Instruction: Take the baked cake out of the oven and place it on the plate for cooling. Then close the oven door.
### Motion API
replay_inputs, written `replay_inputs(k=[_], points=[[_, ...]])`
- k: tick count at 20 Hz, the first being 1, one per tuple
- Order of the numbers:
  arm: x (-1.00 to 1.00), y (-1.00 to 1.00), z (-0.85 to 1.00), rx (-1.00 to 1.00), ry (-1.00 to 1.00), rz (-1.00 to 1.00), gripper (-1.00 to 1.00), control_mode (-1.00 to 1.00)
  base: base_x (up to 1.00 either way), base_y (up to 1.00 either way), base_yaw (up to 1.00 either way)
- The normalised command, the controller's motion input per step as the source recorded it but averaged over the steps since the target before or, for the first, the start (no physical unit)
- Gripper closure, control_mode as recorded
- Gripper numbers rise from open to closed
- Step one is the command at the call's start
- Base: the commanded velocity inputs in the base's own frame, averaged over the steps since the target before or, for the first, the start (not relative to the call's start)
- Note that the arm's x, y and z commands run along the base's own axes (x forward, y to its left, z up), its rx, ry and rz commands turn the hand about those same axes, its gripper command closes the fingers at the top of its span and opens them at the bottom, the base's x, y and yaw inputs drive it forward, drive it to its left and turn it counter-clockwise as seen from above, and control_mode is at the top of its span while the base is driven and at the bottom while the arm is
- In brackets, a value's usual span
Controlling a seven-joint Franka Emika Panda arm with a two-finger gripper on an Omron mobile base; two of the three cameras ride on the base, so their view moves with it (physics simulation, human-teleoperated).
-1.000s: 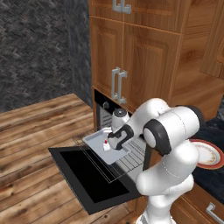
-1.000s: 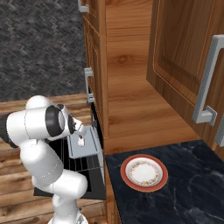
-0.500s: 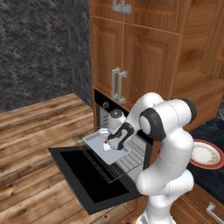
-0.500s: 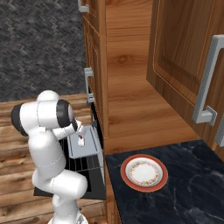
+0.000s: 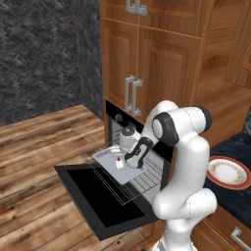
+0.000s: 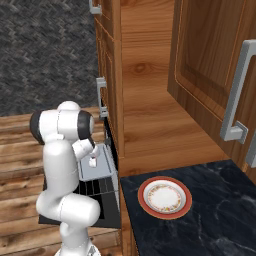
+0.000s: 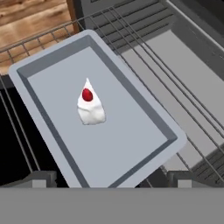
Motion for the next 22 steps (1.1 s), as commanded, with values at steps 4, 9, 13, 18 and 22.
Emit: replay_inputs(k=[4, 9, 13, 18, 22], points=[[0.31, 0.0, -0.19, 0.0, 0.0, 0.0, -1.0, -1.0, 0.0, 0.0, 0.0], [0.26, 0.07, -0.14, 0.0, 0.0, 0.0, -1.0, -1.0, 0.0, 0.0, 0.0], [0.26, 0.16, -0.07, 0.0, 0.0, 0.0, -1.0, -1.0, 0.0, 0.0, 0.0], [0.28, 0.08, -0.09, 0.0, 0.0, 0.0, -1.0, -1.0, 0.0, 0.0, 0.0], [0.28, 0.0, -0.2, 0.0, 0.01, 0.0, -1.0, -1.0, 0.0, 0.0, 0.0]])
